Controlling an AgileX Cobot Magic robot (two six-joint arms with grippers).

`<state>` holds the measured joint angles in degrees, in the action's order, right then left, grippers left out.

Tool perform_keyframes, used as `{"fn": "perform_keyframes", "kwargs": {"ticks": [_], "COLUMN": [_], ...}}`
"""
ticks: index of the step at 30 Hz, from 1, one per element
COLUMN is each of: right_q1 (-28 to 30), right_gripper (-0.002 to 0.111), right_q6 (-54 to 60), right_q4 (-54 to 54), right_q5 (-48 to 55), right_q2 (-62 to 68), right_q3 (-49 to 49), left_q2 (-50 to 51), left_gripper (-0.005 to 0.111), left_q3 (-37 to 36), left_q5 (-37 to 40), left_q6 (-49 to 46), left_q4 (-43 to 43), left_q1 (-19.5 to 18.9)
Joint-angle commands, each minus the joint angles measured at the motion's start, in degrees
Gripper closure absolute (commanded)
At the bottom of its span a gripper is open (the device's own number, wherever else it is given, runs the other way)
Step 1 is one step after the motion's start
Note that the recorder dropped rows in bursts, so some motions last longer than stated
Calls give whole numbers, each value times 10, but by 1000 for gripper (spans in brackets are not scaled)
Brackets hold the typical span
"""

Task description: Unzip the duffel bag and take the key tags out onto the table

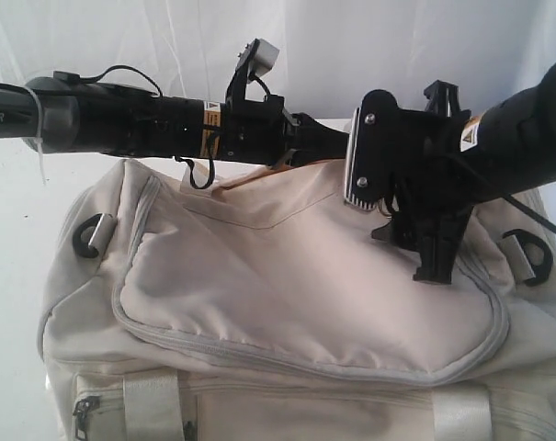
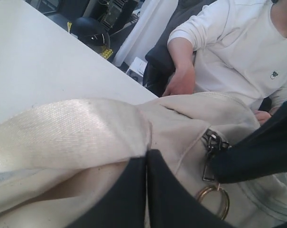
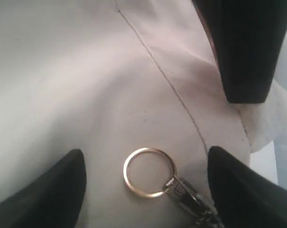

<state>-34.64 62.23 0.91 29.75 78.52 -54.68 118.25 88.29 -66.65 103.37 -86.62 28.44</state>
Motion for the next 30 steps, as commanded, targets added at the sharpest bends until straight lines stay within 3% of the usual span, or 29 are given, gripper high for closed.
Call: {"fn": "perform_keyframes", "kwargs": {"ticks": [1, 4, 17, 23, 30], "right_q1": [-1, -1, -1, -1, -1], "right_gripper": [49, 64, 107, 108, 108], "right_q6": [6, 5, -39, -136, -147], "right_q4": [-60, -69, -88, -146, -135], "right_q5": [-7, -17, -33, -28, 63], "right_q2": [16, 22, 20, -12, -73], "right_q3": [-1, -1, -1, -1, -1], "left_q2": [-25, -25, -25, -25, -25], "left_gripper": [107, 107, 107, 107, 107], "left_q3": [4, 4, 4, 4, 4], "left_q5": [-33, -33, -33, -33, -33], "left_q6": [12, 14, 14, 14, 11], "left_q4": [31, 31, 31, 31, 31], "left_q1": [-4, -4, -4, -4, -4]}}
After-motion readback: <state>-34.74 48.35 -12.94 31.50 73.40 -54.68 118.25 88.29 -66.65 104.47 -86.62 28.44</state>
